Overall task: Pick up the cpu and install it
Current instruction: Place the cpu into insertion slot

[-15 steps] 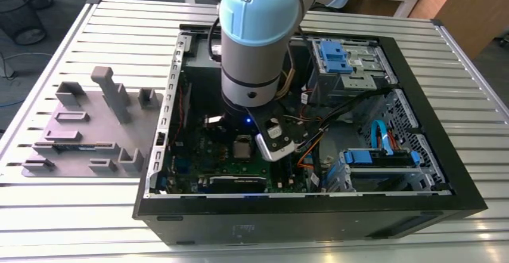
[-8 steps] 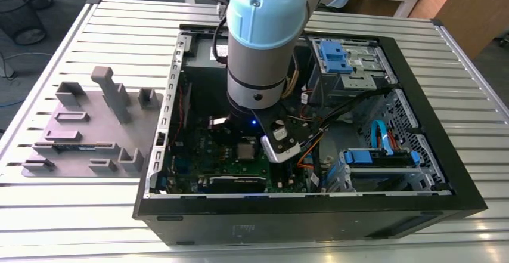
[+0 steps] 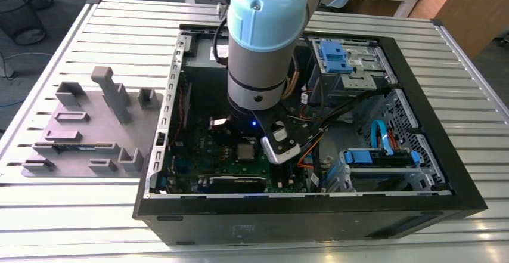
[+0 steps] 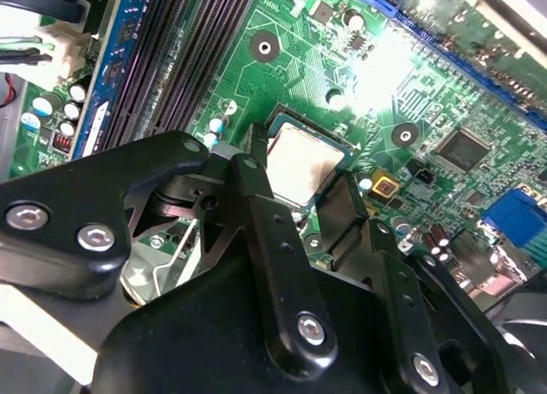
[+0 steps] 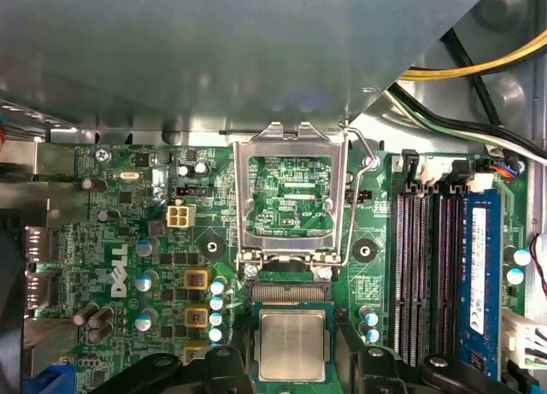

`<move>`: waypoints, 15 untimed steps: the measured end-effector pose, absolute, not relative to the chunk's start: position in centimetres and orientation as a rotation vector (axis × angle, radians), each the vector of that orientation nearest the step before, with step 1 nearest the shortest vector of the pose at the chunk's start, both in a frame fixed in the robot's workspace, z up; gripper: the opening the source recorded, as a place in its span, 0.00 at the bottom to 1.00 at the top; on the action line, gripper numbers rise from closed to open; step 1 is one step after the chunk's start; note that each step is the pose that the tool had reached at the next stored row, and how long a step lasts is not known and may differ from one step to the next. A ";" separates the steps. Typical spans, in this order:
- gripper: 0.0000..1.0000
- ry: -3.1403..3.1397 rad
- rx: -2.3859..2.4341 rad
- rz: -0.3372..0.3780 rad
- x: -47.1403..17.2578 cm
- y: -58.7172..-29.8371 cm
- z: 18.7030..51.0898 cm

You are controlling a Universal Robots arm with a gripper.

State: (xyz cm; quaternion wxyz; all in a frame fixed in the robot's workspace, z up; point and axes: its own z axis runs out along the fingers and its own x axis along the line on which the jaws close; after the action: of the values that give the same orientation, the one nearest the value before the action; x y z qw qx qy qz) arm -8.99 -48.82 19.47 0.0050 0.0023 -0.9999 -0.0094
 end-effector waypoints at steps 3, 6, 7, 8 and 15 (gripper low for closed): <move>0.47 -3.131 0.008 -0.056 -9.0 -48.8 19.4; 0.47 -3.131 0.007 -0.070 -9.0 -48.8 19.4; 0.47 -3.131 0.007 -0.067 -9.0 -48.8 19.4; 0.47 -3.131 0.007 -0.060 -9.0 -48.8 19.4; 0.47 -3.132 0.007 -0.040 -9.0 -48.8 19.0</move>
State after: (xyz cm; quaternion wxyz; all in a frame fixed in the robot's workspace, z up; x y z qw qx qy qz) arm -9.00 -48.83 18.98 0.0048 0.0023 -0.9999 -0.0129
